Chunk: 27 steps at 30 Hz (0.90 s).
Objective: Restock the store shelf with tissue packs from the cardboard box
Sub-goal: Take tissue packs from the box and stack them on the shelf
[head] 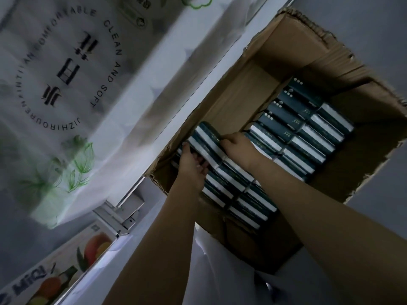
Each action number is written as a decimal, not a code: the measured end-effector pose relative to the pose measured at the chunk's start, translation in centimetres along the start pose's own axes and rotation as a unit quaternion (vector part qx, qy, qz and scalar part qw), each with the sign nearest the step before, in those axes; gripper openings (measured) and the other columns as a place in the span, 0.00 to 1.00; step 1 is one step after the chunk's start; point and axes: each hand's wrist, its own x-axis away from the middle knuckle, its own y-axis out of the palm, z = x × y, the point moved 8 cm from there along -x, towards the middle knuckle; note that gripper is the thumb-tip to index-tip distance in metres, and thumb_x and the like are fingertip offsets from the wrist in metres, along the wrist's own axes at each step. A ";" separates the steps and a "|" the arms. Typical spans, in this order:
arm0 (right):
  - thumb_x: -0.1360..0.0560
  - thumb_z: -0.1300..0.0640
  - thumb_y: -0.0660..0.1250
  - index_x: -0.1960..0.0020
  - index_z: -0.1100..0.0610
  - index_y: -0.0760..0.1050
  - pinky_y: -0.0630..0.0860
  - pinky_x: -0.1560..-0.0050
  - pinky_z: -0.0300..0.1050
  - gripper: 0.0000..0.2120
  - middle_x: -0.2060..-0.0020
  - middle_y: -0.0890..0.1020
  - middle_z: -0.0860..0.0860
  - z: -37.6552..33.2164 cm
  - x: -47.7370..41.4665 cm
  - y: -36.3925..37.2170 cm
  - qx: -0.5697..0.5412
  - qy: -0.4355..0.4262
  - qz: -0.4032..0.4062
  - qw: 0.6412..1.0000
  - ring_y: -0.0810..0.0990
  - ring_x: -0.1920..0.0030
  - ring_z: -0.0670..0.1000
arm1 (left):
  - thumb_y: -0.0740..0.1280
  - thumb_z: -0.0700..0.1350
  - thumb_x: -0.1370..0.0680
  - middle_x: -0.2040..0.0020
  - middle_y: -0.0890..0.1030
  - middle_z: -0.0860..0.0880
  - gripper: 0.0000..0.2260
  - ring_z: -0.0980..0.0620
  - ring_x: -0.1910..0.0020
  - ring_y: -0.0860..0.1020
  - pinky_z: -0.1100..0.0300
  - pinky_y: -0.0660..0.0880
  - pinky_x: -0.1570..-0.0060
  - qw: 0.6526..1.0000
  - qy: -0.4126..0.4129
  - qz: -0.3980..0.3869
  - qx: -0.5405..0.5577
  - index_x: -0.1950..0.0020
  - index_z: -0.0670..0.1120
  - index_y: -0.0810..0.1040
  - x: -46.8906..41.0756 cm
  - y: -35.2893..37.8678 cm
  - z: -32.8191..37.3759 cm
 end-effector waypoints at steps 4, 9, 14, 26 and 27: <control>0.19 0.56 0.58 0.61 0.58 0.74 0.69 0.60 0.40 0.14 0.63 0.73 0.53 -2.9 6.3 -2.9 -0.074 -0.034 0.046 0.996 0.72 0.63 0.47 | 0.56 0.63 0.20 0.54 0.79 0.46 0.26 0.52 0.59 0.75 0.60 0.75 0.58 0.999 -0.002 -0.019 0.036 0.40 0.41 0.76 5.9 -0.6 1.6; 0.19 0.61 0.62 0.51 0.55 0.81 0.70 0.48 0.27 0.09 0.55 0.78 0.48 -10.4 17.3 -7.2 -0.098 -0.096 0.070 0.988 0.77 0.50 0.43 | 0.64 0.58 0.21 0.63 0.70 0.49 0.15 0.54 0.67 0.67 0.62 0.66 0.67 0.995 -0.007 -0.084 0.060 0.52 0.46 0.74 19.0 0.4 3.1; 0.20 0.58 0.65 0.53 0.52 0.78 0.74 0.55 0.35 0.05 0.54 0.81 0.49 -18.5 30.3 -11.9 -0.165 -0.092 0.028 0.981 0.79 0.53 0.46 | 0.60 0.62 0.22 0.64 0.77 0.49 0.22 0.53 0.69 0.72 0.62 0.67 0.73 0.995 -0.005 -0.102 0.018 0.43 0.44 0.78 36.5 2.6 3.6; 0.27 0.59 0.73 0.32 0.50 0.70 0.80 0.44 0.48 0.25 0.43 0.81 0.50 -33.8 55.1 -20.6 -0.227 -0.151 -0.046 0.961 0.82 0.45 0.51 | 0.60 0.59 0.21 0.51 0.84 0.46 0.19 0.49 0.55 0.82 0.56 0.80 0.62 0.961 0.155 -0.221 -0.053 0.42 0.48 0.79 66.9 5.7 9.8; 0.27 0.58 0.73 0.34 0.49 0.72 0.79 0.42 0.51 0.24 0.45 0.83 0.50 -34.9 56.5 -20.7 -0.219 -0.163 -0.053 0.961 0.83 0.46 0.52 | 0.62 0.58 0.21 0.51 0.83 0.47 0.17 0.48 0.54 0.81 0.56 0.80 0.64 0.958 0.173 -0.225 -0.044 0.42 0.48 0.79 68.5 5.6 10.3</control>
